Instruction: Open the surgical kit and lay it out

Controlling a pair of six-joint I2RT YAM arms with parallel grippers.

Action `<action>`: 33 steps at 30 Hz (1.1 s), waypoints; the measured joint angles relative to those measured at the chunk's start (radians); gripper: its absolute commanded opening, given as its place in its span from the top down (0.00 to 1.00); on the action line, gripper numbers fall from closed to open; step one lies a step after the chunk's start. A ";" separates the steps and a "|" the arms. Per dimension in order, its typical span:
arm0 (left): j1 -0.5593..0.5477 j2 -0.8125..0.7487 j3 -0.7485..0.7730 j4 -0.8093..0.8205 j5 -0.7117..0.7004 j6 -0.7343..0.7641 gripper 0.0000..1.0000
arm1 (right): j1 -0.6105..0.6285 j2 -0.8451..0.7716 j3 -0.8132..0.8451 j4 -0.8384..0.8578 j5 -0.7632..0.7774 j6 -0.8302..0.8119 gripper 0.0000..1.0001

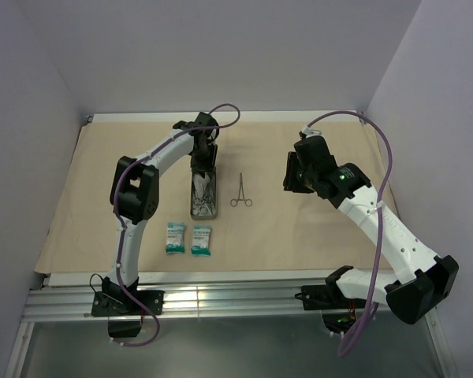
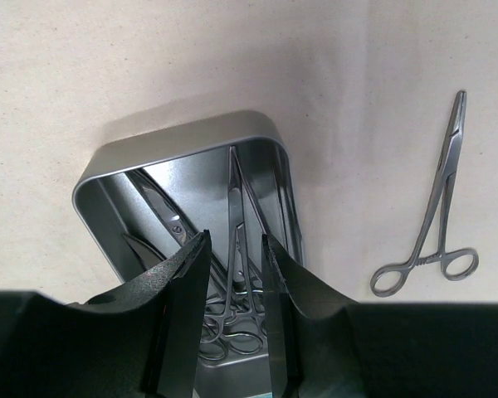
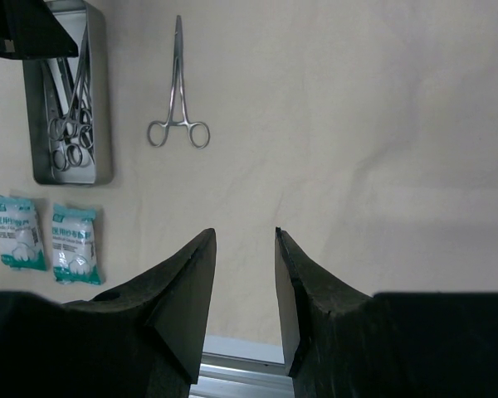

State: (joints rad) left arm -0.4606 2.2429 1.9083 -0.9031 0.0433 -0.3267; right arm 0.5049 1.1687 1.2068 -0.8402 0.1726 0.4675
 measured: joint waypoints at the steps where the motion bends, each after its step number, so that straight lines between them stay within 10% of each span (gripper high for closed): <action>1: 0.000 0.000 0.000 -0.001 0.003 0.000 0.62 | 0.000 0.000 0.000 0.000 0.000 0.000 0.58; 33: -0.009 0.007 -0.087 0.008 0.031 0.027 0.78 | 0.000 -0.003 0.000 -0.002 0.003 0.016 0.58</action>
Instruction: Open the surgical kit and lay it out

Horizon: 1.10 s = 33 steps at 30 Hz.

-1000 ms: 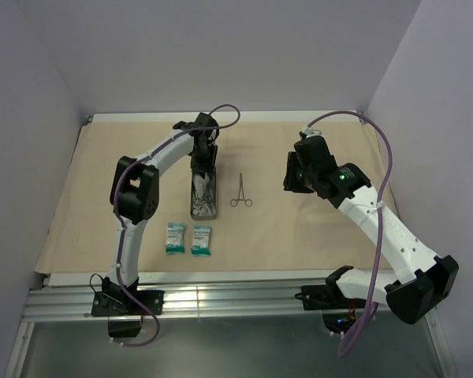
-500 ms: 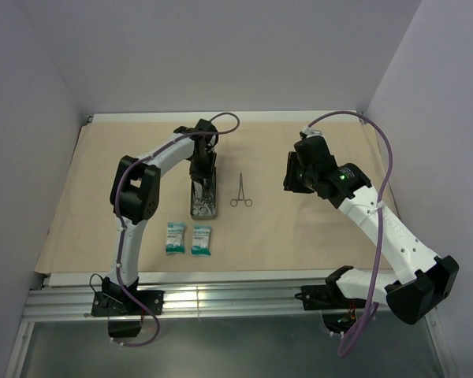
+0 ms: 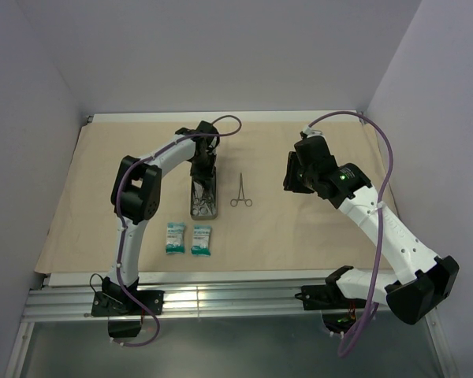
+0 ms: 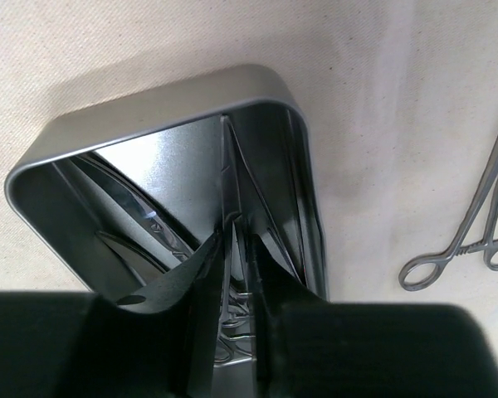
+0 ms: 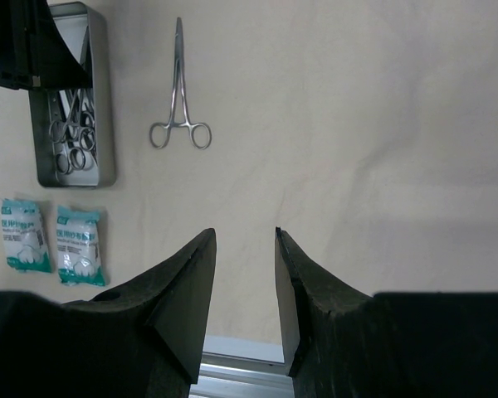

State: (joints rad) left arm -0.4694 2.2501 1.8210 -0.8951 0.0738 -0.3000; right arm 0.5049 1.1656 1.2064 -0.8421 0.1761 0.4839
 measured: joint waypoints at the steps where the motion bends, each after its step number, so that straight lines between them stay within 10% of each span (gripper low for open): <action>1: 0.000 0.000 0.000 0.000 0.000 0.000 0.81 | 0.000 0.000 0.000 0.000 0.000 0.001 0.58; 5: -0.001 0.000 0.001 0.000 0.004 0.000 1.00 | 0.000 -0.001 0.000 0.000 0.000 0.002 0.58; 33: -0.010 0.006 0.123 -0.084 -0.025 -0.090 1.00 | 0.000 -0.020 -0.004 -0.003 -0.003 -0.002 0.58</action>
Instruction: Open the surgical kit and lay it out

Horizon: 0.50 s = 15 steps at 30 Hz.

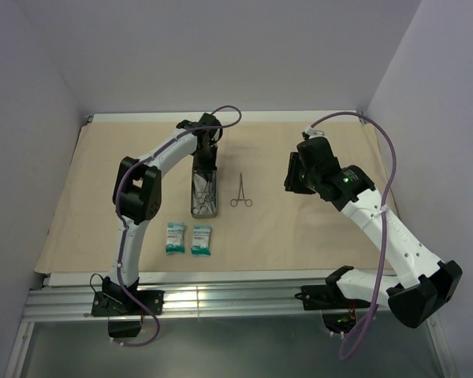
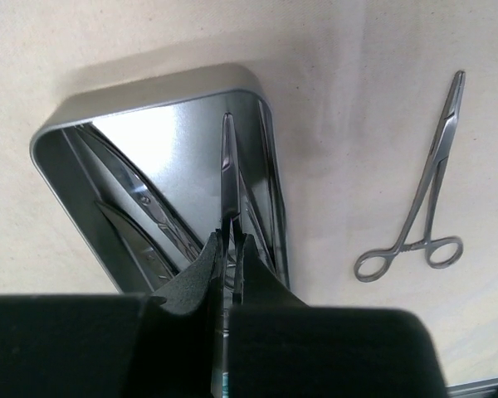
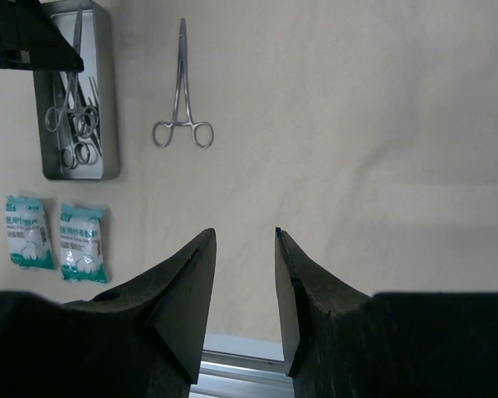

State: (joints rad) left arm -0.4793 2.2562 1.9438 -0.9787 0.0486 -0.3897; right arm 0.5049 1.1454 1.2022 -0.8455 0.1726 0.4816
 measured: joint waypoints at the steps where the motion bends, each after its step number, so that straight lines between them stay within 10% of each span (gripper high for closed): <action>1: -0.003 0.000 0.002 -0.005 -0.005 -0.010 1.00 | 0.000 -0.004 0.000 0.000 -0.001 0.000 0.58; 15: -0.140 -0.012 0.142 -0.024 -0.026 -0.212 1.00 | 0.000 -0.112 -0.038 -0.005 -0.003 -0.009 0.58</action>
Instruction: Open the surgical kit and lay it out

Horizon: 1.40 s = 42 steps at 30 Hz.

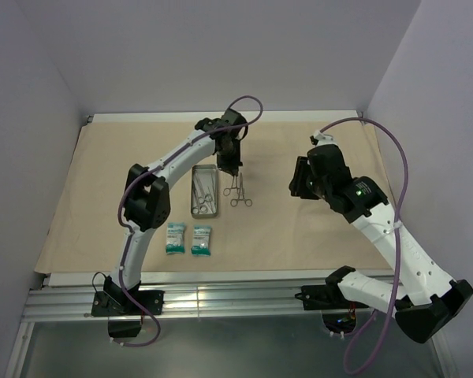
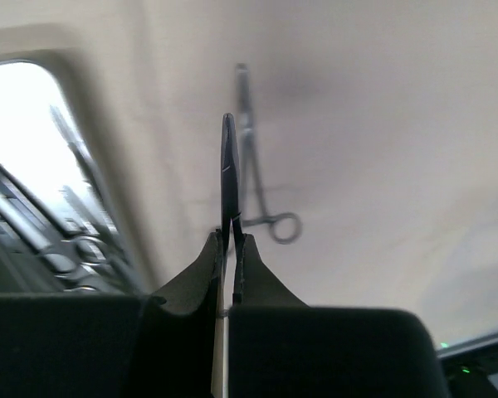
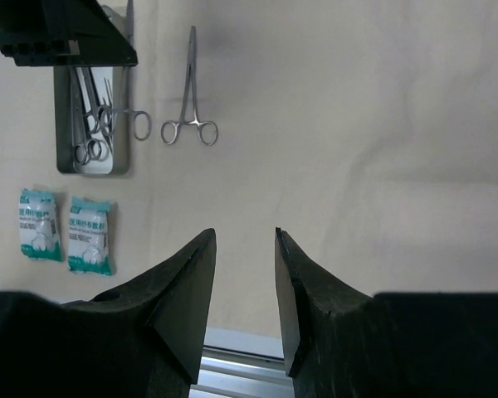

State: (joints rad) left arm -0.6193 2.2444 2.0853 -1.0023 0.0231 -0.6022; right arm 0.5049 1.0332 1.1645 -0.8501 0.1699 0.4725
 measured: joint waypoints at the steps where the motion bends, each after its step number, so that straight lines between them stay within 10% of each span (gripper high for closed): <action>1: -0.012 0.000 0.010 0.005 0.006 -0.017 1.00 | 0.000 -0.006 -0.005 0.000 -0.002 -0.002 0.57; 42: -0.129 0.212 0.095 0.235 0.067 -0.230 1.00 | -0.002 -0.141 -0.025 -0.114 0.003 -0.043 0.58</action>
State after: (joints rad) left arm -0.7486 2.4561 2.1803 -0.7673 0.0902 -0.8318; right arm 0.5034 0.8921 1.1397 -0.9646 0.1734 0.4290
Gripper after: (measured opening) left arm 0.058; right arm 0.425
